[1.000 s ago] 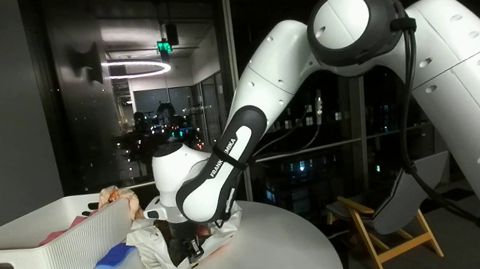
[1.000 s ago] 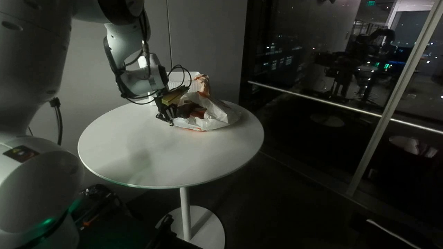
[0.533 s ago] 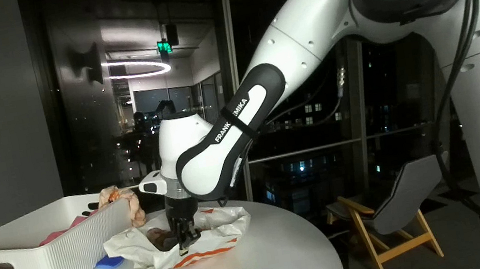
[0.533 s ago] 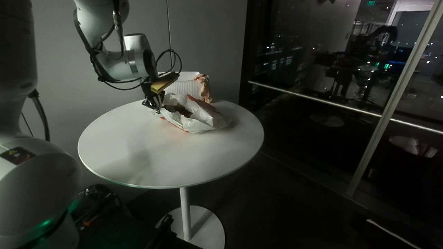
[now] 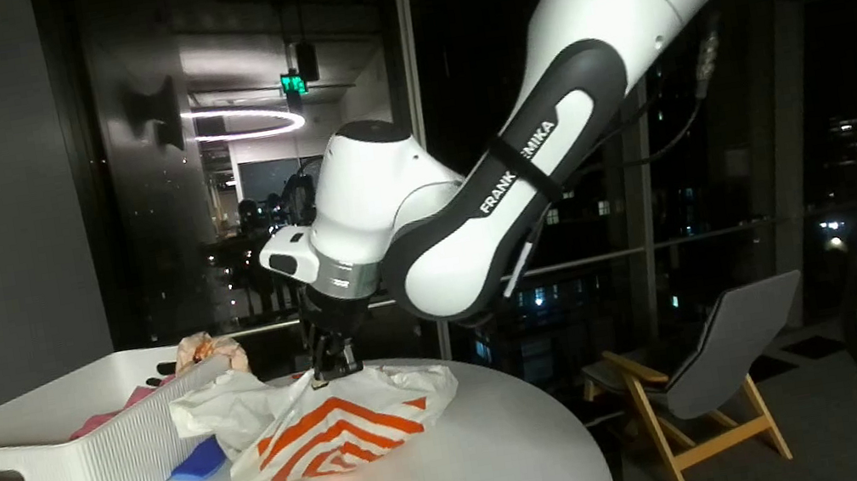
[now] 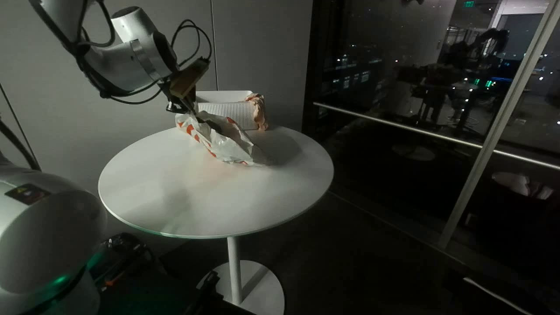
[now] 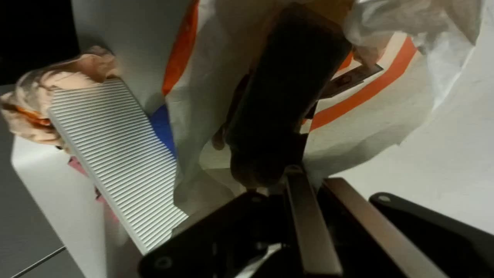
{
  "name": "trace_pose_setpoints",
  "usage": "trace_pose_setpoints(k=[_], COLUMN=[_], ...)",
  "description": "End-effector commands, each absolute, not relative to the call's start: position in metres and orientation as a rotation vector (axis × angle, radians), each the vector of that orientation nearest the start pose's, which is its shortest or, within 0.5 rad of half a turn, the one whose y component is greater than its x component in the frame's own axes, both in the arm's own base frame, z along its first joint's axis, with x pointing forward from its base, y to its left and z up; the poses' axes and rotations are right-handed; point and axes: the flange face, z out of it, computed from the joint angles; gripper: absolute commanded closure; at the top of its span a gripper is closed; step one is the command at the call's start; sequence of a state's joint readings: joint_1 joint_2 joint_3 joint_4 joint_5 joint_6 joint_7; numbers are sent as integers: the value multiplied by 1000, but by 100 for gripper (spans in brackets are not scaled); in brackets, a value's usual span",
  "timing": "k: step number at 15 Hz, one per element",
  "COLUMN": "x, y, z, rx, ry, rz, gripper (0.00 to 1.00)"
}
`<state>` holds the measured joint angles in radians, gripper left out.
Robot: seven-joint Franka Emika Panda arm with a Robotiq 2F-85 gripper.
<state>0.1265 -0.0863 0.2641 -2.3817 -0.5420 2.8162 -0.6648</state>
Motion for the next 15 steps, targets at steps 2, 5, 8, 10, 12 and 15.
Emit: trace_pose_setpoints(k=[2, 5, 8, 10, 12, 15], x=[441, 449, 461, 464, 464, 457], y=[217, 221, 224, 226, 221, 215], z=[433, 406, 368, 353, 352, 369], rx=[-2528, -2445, -2360, -2328, -2367, -2423], ry=[-2384, -2404, -2381, -2334, -2262, -2185], rz=[-925, -826, -659, -570, -486, -486], gripper=[93, 93, 67, 59, 43, 20])
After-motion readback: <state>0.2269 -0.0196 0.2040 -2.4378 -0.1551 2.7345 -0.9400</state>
